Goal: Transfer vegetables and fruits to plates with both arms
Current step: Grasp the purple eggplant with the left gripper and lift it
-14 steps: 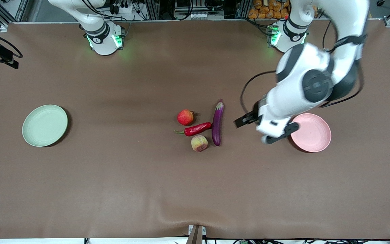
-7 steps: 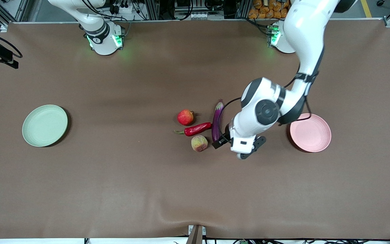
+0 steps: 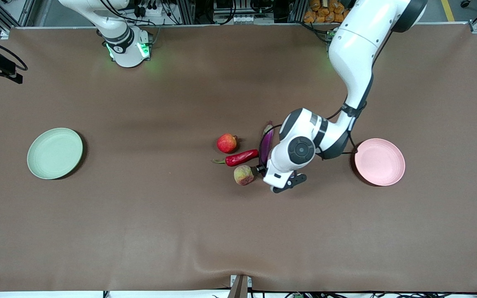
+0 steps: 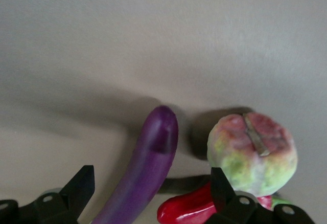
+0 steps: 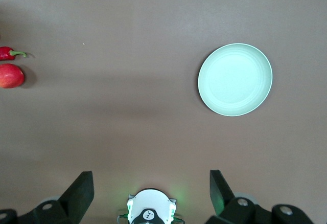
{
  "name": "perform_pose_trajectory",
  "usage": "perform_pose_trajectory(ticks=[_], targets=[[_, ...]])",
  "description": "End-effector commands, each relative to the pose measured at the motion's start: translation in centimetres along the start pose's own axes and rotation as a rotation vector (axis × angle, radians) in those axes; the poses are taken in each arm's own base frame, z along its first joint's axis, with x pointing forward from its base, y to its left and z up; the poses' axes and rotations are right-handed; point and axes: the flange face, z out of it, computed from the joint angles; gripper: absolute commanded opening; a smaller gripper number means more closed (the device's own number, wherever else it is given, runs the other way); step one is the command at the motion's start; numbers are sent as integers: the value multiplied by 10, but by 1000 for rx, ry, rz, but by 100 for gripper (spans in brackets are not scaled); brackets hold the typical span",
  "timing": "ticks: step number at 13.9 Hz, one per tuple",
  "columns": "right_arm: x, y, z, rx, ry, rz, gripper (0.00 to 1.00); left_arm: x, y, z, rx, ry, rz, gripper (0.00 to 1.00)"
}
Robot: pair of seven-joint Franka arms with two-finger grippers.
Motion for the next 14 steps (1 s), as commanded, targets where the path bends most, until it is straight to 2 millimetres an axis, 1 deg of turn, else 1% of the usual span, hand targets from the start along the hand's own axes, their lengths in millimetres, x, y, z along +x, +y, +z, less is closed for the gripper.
perform_pose_trajectory(ticks=[1,2,3,4,6,9,10,13,14], targets=[[-2,4,-2,21,-1,0,100,-3,-1,3,46,-12,58,100],[-2,4,-2,21,-1,0,100,-3,-2,6,48,-14,63,100],[-2,4,-1,22,0,-1,100,-1,-4,14,59,-18,63,100],[-2,3,-1,24,0,-1,100,-3,-3,22,75,-16,77,100],[-2,3,-1,24,0,-1,100,-2,-4,25,89,-9,85,100],[-2,3,-1,24,0,-1,100,1,-6,45,92,-13,82,100],[-2,3,-1,24,0,-1,100,2,-5,44,83,-3,88,94],[-1,6,0,26,0,6,100,-2,-1,44,99,15,114,2],[1,4,0,25,0,6,100,-3,0,42,105,25,124,0]])
